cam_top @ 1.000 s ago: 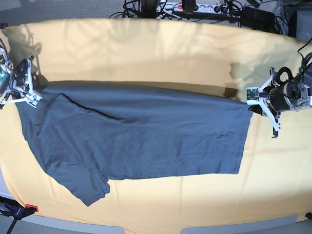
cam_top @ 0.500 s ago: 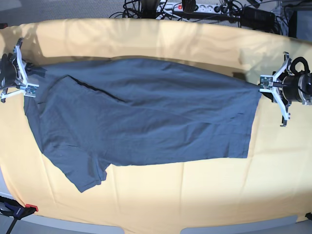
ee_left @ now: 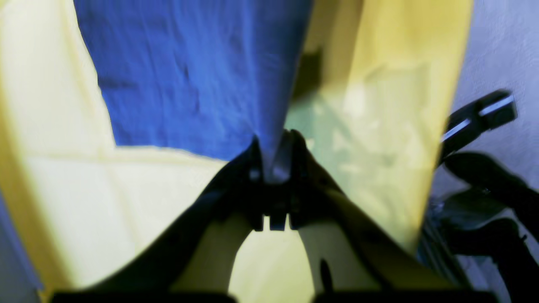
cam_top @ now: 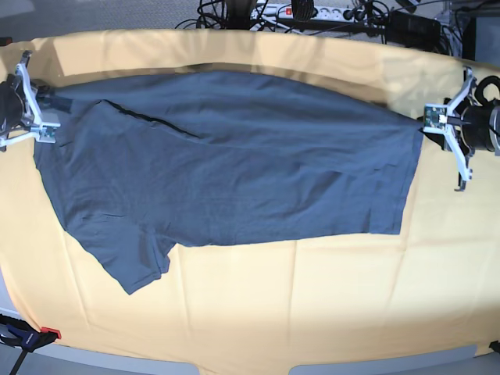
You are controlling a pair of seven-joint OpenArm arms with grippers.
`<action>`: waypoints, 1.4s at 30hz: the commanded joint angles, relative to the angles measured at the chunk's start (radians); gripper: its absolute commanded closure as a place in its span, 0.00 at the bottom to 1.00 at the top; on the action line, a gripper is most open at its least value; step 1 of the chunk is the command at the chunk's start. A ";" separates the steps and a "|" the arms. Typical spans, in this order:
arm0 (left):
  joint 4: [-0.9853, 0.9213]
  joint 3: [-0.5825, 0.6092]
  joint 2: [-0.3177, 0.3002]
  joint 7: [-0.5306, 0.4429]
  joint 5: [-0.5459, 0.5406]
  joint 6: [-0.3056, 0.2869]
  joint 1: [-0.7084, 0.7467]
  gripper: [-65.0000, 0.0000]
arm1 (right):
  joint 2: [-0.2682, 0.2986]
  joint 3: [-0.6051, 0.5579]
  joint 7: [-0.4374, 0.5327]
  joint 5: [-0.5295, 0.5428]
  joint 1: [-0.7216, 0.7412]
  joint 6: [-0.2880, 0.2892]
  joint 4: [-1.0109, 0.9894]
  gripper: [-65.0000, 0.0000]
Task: Fold the T-shirt properly
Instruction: 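Lower the folded edge onto the shirt and open both grippers, then move both grippers to the opposite long edge of the shirt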
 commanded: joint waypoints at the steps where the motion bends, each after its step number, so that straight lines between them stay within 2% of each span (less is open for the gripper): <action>1: 0.015 -0.013 -0.006 -0.003 0.007 -0.002 0.012 1.00 | 0.027 0.010 -0.014 -0.001 -0.021 0.005 0.006 1.00; 8: 0.027 -0.013 -0.006 -0.007 0.097 -0.002 0.116 1.00 | 0.037 0.010 -0.014 -0.009 -0.111 0.005 0.006 1.00; 14: 0.032 -0.013 -0.006 -0.012 0.069 -0.002 0.137 1.00 | 0.037 0.011 -0.014 0.003 -0.110 0.005 0.006 1.00; 15: 0.032 -0.013 -0.006 -0.003 0.065 -0.002 0.137 1.00 | 0.037 0.010 -0.014 0.003 -0.110 0.005 0.006 0.95; 16: 0.032 -0.013 -0.006 0.011 0.065 -0.002 0.137 0.98 | 0.037 0.011 -0.014 0.003 -0.110 0.005 0.006 0.86; 18: 0.032 -0.013 -0.006 0.077 0.040 -0.002 0.137 0.79 | 0.037 0.011 -0.014 0.003 -0.110 0.005 0.006 0.65; 19: 0.032 -0.013 -0.006 0.113 0.025 -0.002 0.134 0.68 | 0.038 0.011 -0.014 0.010 -0.110 0.005 0.008 0.58; 20: 0.032 -0.013 -0.006 0.148 0.008 -0.002 0.131 0.60 | 0.038 0.011 -0.014 0.019 -0.109 0.005 0.013 0.56; 21: 0.032 -0.013 -0.006 0.175 -0.005 -0.002 0.127 0.58 | 0.038 0.011 -0.014 0.022 -0.106 0.005 0.018 0.56; 23: 0.032 -0.013 -0.006 0.208 -0.005 -0.002 0.112 0.58 | 0.039 0.011 -0.014 0.022 -0.086 0.005 0.029 0.56; 27: 0.035 -0.013 -0.006 0.210 -0.021 -0.002 0.048 0.58 | 0.061 0.011 -0.014 0.031 -0.016 0.005 0.051 0.56; 29: 0.039 -0.013 -0.006 0.210 -0.078 -0.002 -0.004 0.58 | 0.076 0.011 -0.014 0.039 0.034 0.001 0.055 0.56; 30: 0.038 -0.013 -0.006 0.218 -0.126 -0.002 -0.030 0.58 | 0.082 0.011 -0.014 0.044 0.060 -0.019 0.055 0.56; 31: 0.036 -0.013 -0.006 0.239 -0.167 0.023 -0.056 0.58 | 0.087 0.011 -0.014 0.048 0.085 -0.032 0.055 0.56; 33: 0.020 -0.013 -0.006 0.304 -0.214 0.140 -0.109 0.58 | 0.085 0.011 -0.014 0.047 0.132 -0.039 0.053 0.56; 36: -0.084 -0.013 -0.006 0.336 -0.250 0.227 -0.176 0.58 | 0.078 0.011 0.017 0.015 0.189 -0.040 0.047 0.56; 40: -0.342 -0.015 0.150 0.329 -0.249 0.317 -0.244 0.58 | 0.068 0.011 0.088 -0.108 0.208 -0.077 0.032 0.56; 42: -0.500 -0.037 0.246 0.327 -0.271 0.339 -0.275 0.58 | 0.062 0.011 0.119 -0.161 0.208 -0.098 0.026 0.56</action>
